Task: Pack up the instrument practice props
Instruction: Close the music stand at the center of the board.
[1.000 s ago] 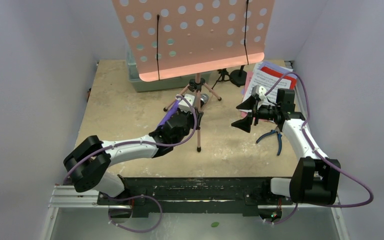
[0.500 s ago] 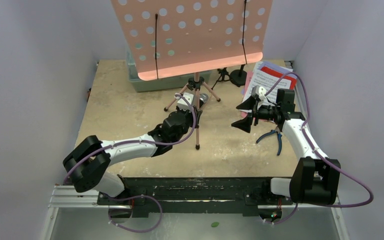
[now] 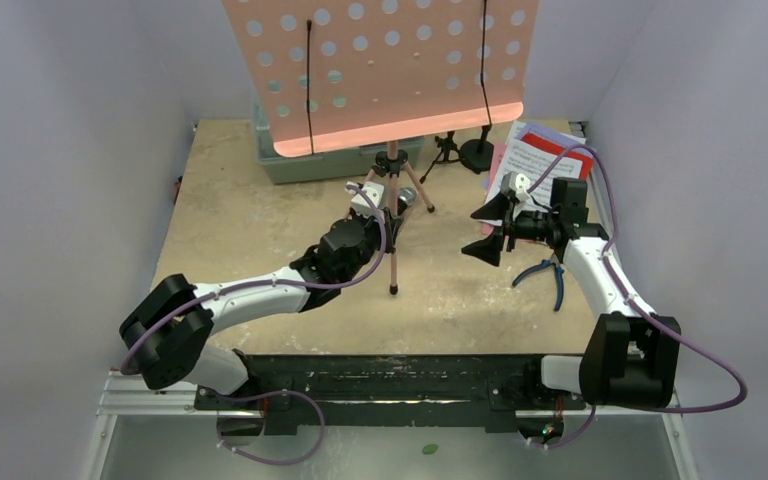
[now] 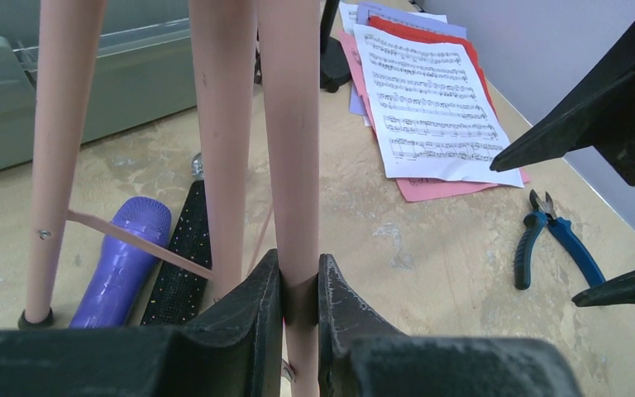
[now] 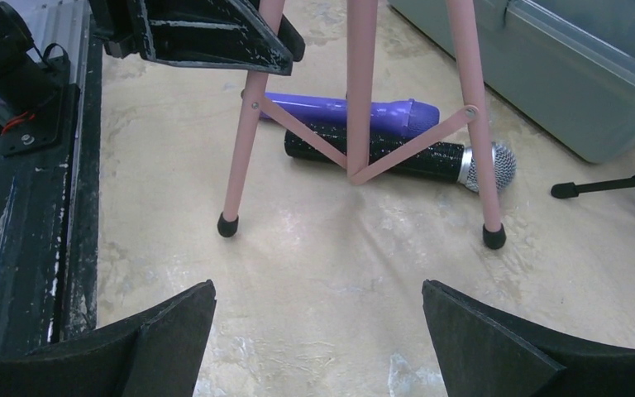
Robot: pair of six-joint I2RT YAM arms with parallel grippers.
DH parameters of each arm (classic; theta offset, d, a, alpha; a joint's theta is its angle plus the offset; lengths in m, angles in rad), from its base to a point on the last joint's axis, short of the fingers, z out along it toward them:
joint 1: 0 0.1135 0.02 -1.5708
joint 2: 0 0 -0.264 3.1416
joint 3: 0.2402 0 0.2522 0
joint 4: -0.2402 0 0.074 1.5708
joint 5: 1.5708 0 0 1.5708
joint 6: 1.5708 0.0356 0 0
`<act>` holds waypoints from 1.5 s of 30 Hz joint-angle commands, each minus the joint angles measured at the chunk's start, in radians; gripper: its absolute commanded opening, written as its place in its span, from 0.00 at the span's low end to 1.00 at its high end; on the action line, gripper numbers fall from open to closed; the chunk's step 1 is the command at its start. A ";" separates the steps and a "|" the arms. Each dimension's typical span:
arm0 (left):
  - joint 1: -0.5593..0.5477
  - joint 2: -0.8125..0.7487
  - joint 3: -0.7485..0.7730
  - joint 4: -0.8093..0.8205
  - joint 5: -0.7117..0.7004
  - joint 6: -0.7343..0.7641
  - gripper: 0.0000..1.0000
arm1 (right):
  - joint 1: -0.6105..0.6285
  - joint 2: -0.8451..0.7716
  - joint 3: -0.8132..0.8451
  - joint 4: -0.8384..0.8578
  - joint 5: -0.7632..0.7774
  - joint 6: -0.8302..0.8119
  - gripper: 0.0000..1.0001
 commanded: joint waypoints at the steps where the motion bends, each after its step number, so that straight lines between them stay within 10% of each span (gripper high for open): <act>1: 0.003 -0.108 0.100 0.202 0.039 0.033 0.00 | 0.007 0.008 0.043 -0.009 0.004 -0.031 0.99; 25: 0.005 -0.096 -0.006 0.234 0.040 0.124 0.00 | 0.053 0.026 0.050 0.047 0.074 -0.058 0.99; 34: 0.005 -0.096 -0.021 0.243 0.036 0.115 0.00 | 0.107 0.131 0.054 0.775 0.069 0.331 0.99; 45: 0.005 -0.108 -0.024 0.233 0.037 0.117 0.00 | 0.245 0.360 0.197 1.089 0.180 0.580 0.97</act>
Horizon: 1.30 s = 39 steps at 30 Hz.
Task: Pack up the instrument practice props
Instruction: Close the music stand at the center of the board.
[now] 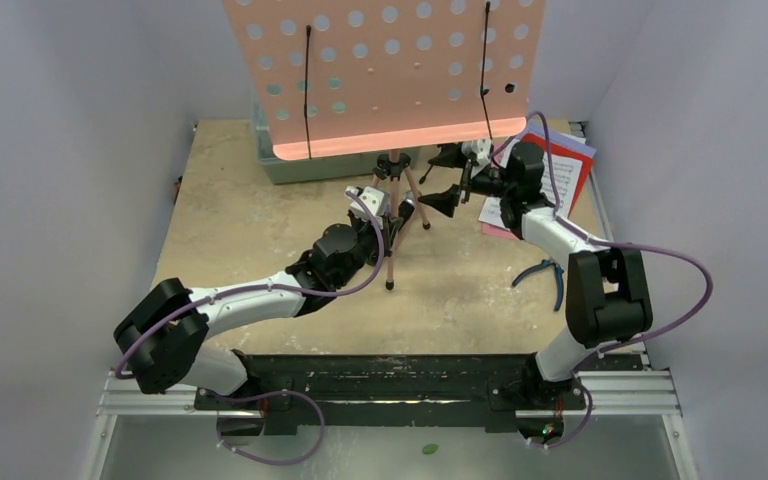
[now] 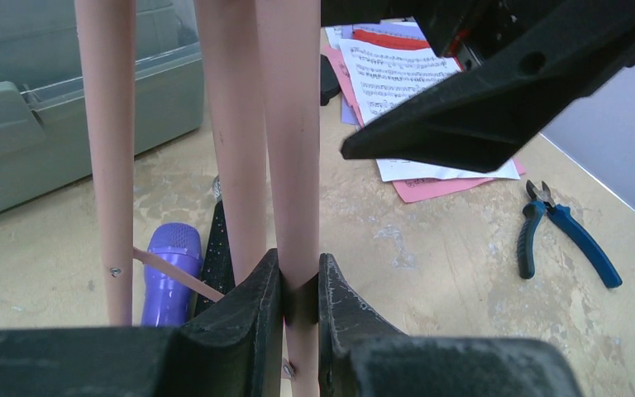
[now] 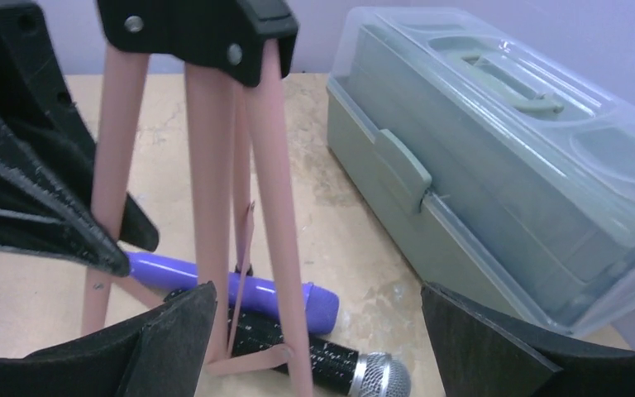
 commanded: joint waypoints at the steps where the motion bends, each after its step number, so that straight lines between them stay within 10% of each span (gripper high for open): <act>1: 0.002 -0.070 0.024 0.163 -0.008 0.020 0.00 | 0.019 0.058 0.077 0.228 0.048 0.162 0.96; 14: 0.002 -0.071 0.030 0.159 -0.013 0.018 0.00 | 0.100 0.115 0.158 0.006 0.018 0.006 0.68; 23: 0.002 -0.077 0.077 0.117 -0.018 0.065 0.00 | 0.108 0.132 0.319 -0.301 -0.001 -0.194 0.00; 34: 0.002 -0.083 0.169 0.045 -0.017 0.155 0.00 | 0.109 0.075 0.363 -0.185 -0.060 -0.038 0.00; 39: 0.002 -0.075 0.213 0.023 -0.003 0.175 0.00 | 0.107 0.068 0.277 0.284 -0.099 0.403 0.00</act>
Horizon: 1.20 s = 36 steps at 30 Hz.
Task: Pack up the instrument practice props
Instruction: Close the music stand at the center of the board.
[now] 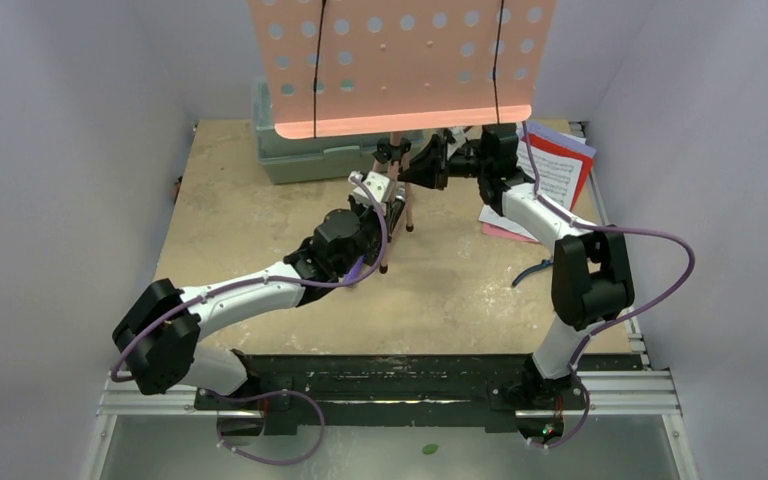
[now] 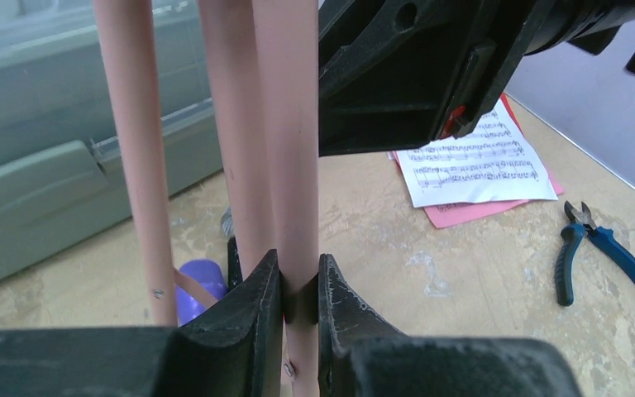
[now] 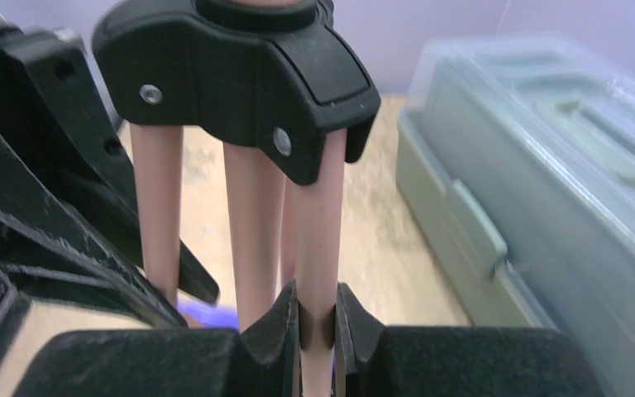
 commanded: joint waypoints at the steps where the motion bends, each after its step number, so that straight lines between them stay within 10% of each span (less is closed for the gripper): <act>1: -0.005 -0.067 0.123 0.135 0.036 0.094 0.00 | -0.009 -0.074 -0.035 0.674 -0.036 0.494 0.00; 7: -0.005 -0.076 0.139 0.129 0.034 0.077 0.00 | -0.008 -0.077 -0.015 0.739 -0.040 0.662 0.00; 20: -0.007 -0.094 0.156 0.120 0.095 -0.019 0.00 | -0.008 -0.214 0.145 -0.094 0.033 0.224 0.00; 36: -0.017 -0.060 0.111 0.197 0.221 -0.231 0.00 | -0.008 -0.439 -0.088 -0.220 0.088 0.188 0.00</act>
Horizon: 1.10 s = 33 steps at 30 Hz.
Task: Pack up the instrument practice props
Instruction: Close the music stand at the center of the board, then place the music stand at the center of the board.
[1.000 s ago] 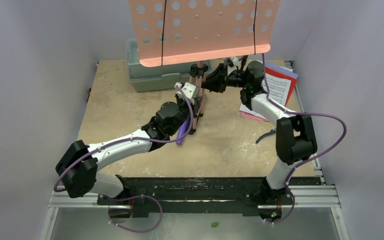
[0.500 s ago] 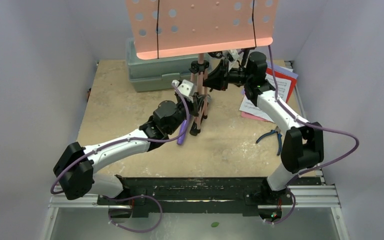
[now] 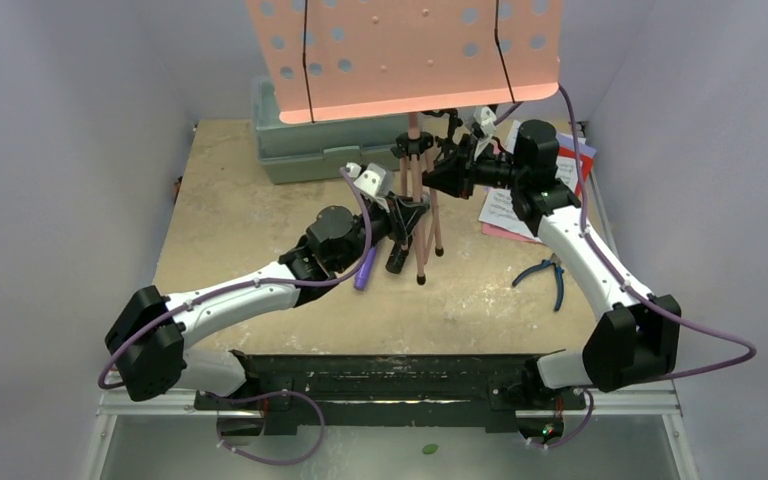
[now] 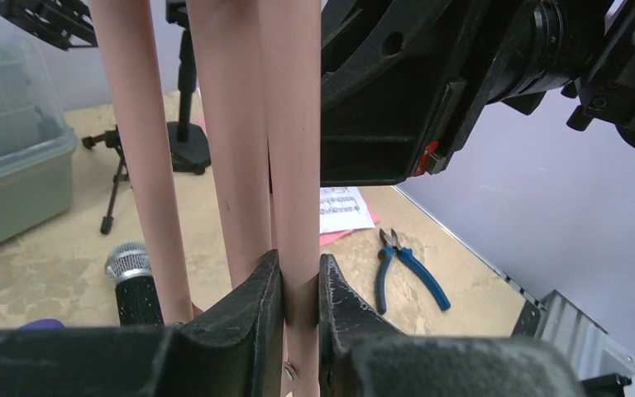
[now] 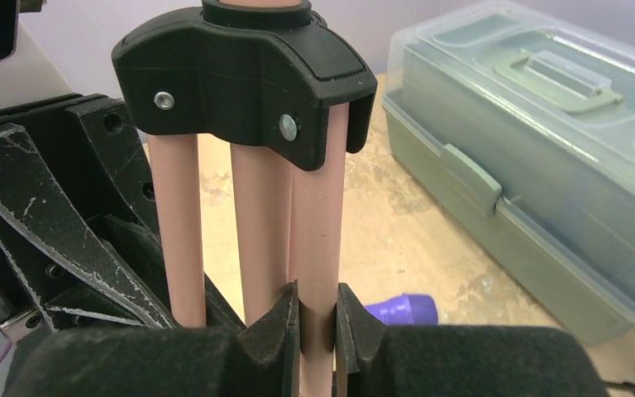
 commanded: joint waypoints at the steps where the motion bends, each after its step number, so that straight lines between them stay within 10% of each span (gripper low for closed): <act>1: 0.009 -0.006 0.019 0.176 0.008 -0.047 0.00 | 0.014 -0.100 -0.028 0.046 -0.044 0.001 0.00; 33: -0.030 0.028 -0.145 0.318 -0.076 -0.189 0.00 | 0.010 -0.101 -0.232 0.139 0.018 0.146 0.00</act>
